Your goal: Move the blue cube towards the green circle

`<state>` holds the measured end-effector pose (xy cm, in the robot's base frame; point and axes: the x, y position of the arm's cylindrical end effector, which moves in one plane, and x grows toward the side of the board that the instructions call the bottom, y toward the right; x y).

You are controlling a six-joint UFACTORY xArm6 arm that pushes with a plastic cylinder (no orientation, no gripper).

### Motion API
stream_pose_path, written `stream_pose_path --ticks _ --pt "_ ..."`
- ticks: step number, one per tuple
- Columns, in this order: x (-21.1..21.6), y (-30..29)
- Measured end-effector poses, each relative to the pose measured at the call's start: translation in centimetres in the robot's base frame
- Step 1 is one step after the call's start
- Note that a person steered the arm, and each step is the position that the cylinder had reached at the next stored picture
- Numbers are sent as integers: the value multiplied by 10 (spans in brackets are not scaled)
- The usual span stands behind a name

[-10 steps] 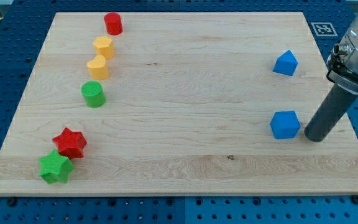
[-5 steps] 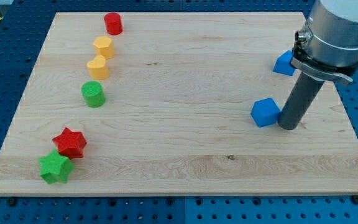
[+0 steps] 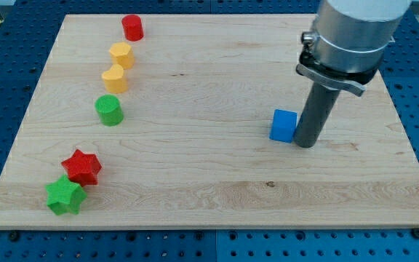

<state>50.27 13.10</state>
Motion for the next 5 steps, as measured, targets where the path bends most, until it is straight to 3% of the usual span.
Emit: stream_pose_path --ticks 5 --pt "-4 8"
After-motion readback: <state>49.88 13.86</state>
